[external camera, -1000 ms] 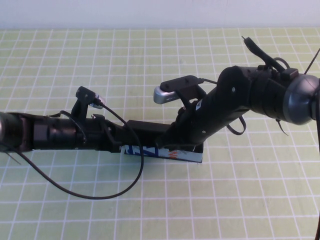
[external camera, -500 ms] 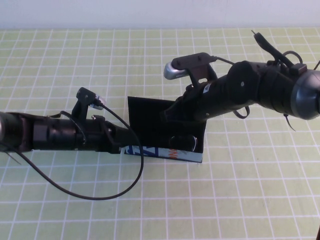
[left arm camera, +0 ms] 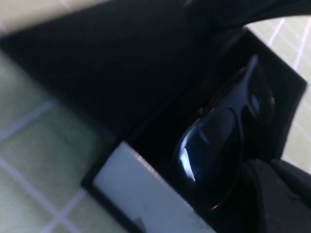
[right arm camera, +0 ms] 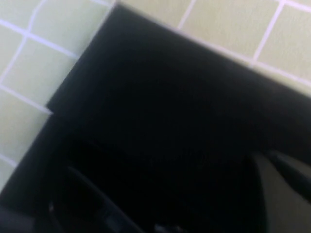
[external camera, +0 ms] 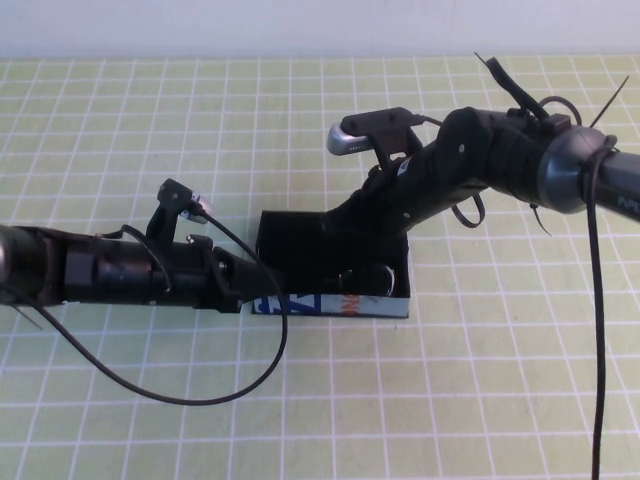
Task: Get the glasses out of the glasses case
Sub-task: Pick up the glasses from the glasses case
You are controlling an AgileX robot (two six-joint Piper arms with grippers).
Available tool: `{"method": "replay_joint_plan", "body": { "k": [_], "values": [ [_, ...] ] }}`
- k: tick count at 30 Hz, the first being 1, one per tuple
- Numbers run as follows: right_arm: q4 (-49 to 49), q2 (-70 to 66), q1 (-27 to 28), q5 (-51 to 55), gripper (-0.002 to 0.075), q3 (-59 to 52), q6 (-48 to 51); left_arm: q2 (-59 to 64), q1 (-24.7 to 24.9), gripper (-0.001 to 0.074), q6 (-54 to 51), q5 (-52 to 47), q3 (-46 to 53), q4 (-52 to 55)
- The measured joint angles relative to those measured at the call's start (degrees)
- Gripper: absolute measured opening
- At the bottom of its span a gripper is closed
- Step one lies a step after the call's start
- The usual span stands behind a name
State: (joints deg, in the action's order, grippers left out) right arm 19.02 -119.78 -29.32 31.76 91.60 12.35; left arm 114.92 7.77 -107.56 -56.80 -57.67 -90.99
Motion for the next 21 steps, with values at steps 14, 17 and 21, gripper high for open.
{"method": "replay_joint_plan", "body": {
  "k": [14, 17, 21],
  "values": [
    [0.00, -2.53, 0.59, 7.72, -0.0016, 5.07, 0.00, -2.85, 0.00, -0.0004, -1.18, -2.70, 0.00, -1.56],
    [0.00, -2.53, 0.59, 9.51, -0.0016, 5.46, 0.00, -2.87, 0.00, -0.0004, -1.32, -2.07, 0.00, -2.33],
    [0.00, -2.57, 0.59, 14.81, -0.0016, 7.42, 0.00, -2.97, 0.00, -0.0004, -1.44, 2.92, 0.00, -5.32]
  ]
}}
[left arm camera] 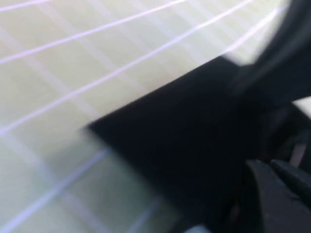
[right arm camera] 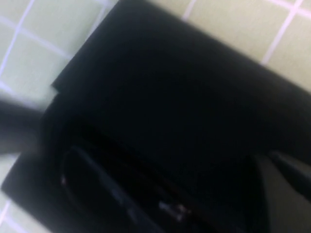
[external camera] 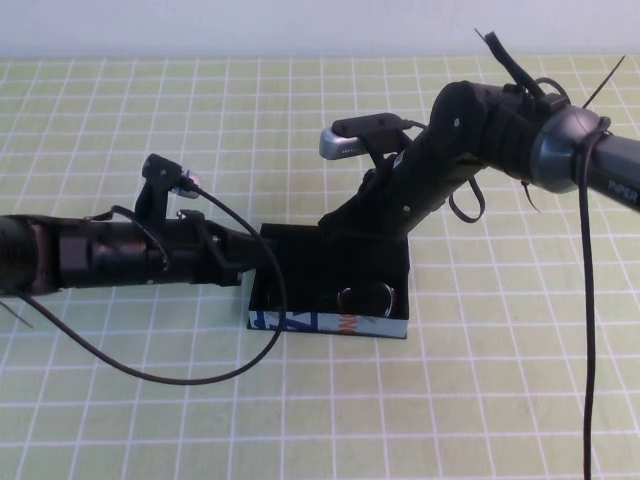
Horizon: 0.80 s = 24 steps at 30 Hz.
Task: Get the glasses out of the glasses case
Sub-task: Pick up the glasses from the glasses case
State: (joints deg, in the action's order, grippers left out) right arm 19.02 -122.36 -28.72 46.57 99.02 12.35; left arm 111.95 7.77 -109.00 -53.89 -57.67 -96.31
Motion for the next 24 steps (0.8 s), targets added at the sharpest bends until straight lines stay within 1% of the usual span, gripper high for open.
{"method": "replay_joint_plan", "body": {
  "k": [4, 11, 15, 18, 21, 23, 24],
  "values": [
    [-0.22, -0.09, 0.00, 4.61, -0.0016, 3.02, 0.72, 0.27, 0.00, -0.0004, 0.11, 5.04, -1.00, -0.54],
    [-0.09, -0.09, 0.00, 12.08, -0.0016, 7.81, 3.66, 2.80, 0.00, -0.0004, 1.13, 5.70, -3.44, -1.11],
    [1.40, -0.09, -0.25, 19.44, -0.0017, 10.07, 10.33, 3.75, 0.00, -0.0004, 1.25, 5.78, -3.90, -1.52],
    [2.49, -0.09, -1.35, 22.41, -0.0011, 10.59, 16.74, 3.75, 0.00, -0.0004, 1.25, 5.78, -3.90, -1.62],
    [2.50, -0.09, -3.14, 23.07, 0.0023, 10.63, 22.62, 3.75, 0.00, -0.0004, 1.25, 5.78, -3.90, -1.62],
    [1.78, -0.09, -4.20, 23.21, 0.0075, 10.72, 25.87, 3.87, 0.00, -0.0004, 1.25, 5.67, -3.90, -1.66],
    [1.30, -0.09, -4.69, 23.21, 0.0113, 10.72, 27.75, 3.97, 0.00, -0.0004, 1.25, 5.42, -3.90, -1.66]
  ]
}}
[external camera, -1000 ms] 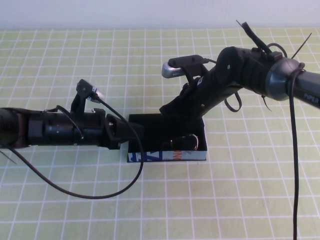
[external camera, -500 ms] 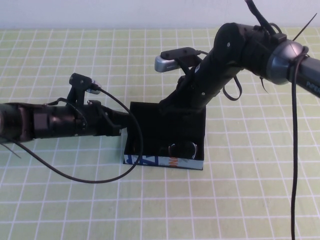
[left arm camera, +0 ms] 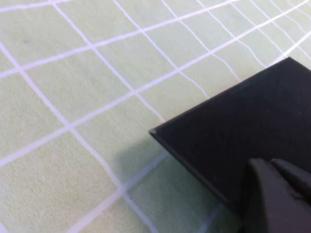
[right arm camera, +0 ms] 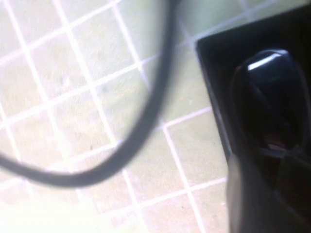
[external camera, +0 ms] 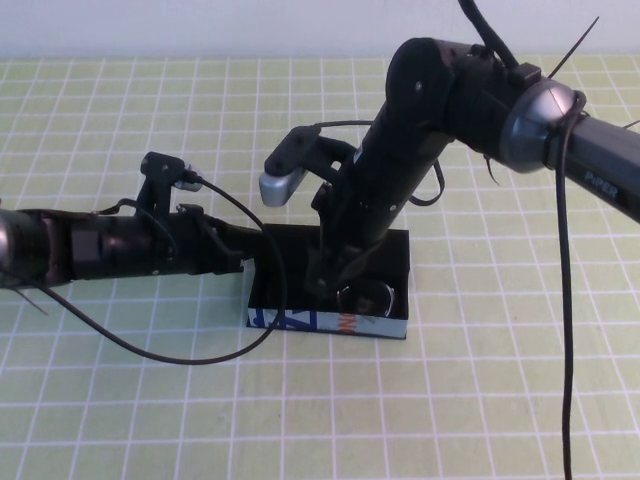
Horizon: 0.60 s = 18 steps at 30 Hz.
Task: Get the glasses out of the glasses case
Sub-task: Pick up the glasses from the glasses case
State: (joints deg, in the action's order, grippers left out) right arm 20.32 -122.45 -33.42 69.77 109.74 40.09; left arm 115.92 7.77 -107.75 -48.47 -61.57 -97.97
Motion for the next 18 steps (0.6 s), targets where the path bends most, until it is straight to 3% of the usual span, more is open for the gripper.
{"method": "replay_joint_plan", "body": {
  "k": [4, 6, 18],
  "values": [
    [-2.59, 0.00, -0.90, 0.22, 0.0256, 0.00, 6.67, 0.21, 0.00, -0.0004, 0.09, -1.00, 0.00, -0.10],
    [-4.42, 0.00, -0.90, 0.22, 0.0288, 0.00, 9.00, 0.21, 0.00, -0.0004, 0.09, -1.24, 0.00, -0.10],
    [-5.31, -0.13, -0.90, 0.22, 0.0313, 0.00, 14.08, 0.21, 0.00, -0.0004, 0.21, -3.98, 0.00, 0.00]
  ]
}}
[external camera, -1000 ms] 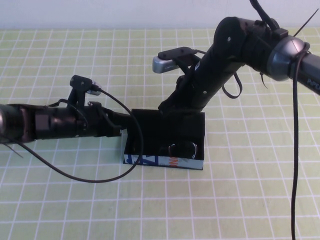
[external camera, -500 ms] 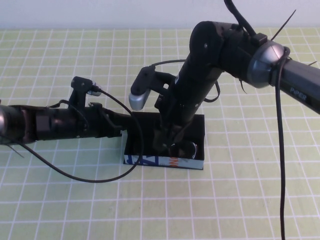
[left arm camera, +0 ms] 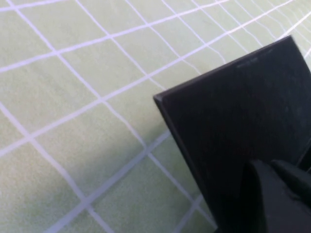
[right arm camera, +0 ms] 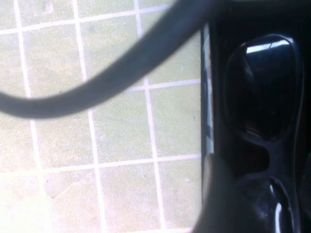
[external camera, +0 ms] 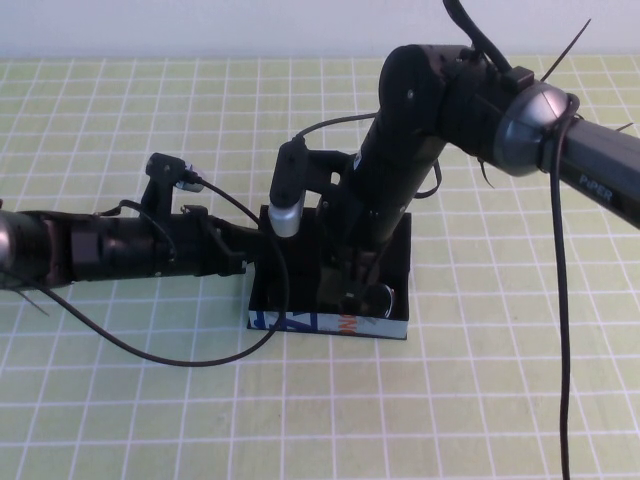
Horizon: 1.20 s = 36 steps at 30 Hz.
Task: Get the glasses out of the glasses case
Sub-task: Pick up the glasses from the glasses case
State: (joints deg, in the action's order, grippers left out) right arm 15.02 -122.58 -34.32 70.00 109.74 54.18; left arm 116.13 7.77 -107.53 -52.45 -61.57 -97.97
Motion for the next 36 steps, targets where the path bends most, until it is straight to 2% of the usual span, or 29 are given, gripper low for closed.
{"method": "replay_joint_plan", "body": {
  "k": [36],
  "values": [
    [-0.19, -3.87, 0.00, -1.27, 0.0314, 0.00, 1.70, 0.03, 0.00, -0.0004, 1.77, -2.37, 0.00, 2.13]
  ]
}}
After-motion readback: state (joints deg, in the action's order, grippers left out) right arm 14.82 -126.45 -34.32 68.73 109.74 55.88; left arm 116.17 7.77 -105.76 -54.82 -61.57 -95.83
